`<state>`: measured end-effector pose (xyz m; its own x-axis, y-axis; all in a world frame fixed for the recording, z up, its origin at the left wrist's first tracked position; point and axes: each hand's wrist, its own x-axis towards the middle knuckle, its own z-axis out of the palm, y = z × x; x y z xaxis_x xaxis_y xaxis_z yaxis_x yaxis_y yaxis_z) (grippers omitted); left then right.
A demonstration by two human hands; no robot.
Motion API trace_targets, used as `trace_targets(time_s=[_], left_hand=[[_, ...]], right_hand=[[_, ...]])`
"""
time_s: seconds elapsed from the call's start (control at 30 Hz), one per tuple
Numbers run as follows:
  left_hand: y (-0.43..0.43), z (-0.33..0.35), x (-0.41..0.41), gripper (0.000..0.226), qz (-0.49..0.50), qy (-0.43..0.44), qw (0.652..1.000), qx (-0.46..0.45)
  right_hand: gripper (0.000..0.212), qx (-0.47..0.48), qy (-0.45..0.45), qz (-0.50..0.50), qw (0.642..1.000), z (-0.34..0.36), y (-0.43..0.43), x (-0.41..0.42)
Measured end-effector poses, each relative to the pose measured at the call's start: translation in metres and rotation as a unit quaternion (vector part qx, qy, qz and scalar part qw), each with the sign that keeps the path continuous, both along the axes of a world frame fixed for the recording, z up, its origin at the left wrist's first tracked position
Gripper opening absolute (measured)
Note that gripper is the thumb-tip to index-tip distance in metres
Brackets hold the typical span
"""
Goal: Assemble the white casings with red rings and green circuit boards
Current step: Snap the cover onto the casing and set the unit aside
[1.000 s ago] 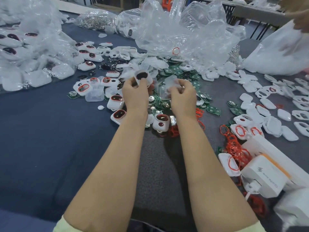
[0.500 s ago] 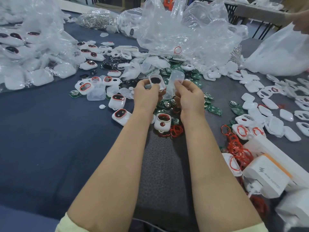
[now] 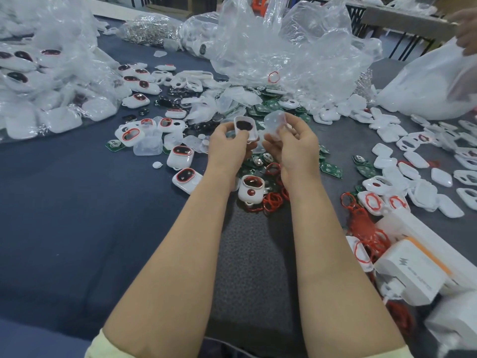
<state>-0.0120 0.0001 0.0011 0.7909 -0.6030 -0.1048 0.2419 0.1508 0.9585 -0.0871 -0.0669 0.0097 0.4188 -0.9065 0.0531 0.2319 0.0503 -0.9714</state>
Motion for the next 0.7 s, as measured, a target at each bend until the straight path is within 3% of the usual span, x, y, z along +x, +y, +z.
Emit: trace_targets(time_s=[0.13, 0.3, 0.5, 0.7], left_hand=[[0.0015, 0.0013, -0.0025, 0.017, -0.001, -0.005, 1.000, -0.001], [0.0036, 0.0012, -0.0027, 0.017, -0.010, -0.005, 1.000, -0.007], [0.0040, 0.0014, -0.0041, 0.021, -0.029, 0.009, 0.999, -0.028], [0.0018, 0.0022, -0.0031, 0.016, -0.027, 0.021, 0.999, -0.038]], right_hand=[[0.021, 0.007, 0.002, -0.023, 1.000, -0.0010, -0.0016, 0.0009], [0.009, 0.045, -0.011, -0.041, 0.998, 0.0000, -0.0050, -0.0023], [0.019, 0.067, -0.040, -0.059, 0.995, 0.0021, -0.0039, -0.0051], [0.014, -0.004, -0.009, -0.083, 0.996, 0.0043, -0.0030, -0.0058]])
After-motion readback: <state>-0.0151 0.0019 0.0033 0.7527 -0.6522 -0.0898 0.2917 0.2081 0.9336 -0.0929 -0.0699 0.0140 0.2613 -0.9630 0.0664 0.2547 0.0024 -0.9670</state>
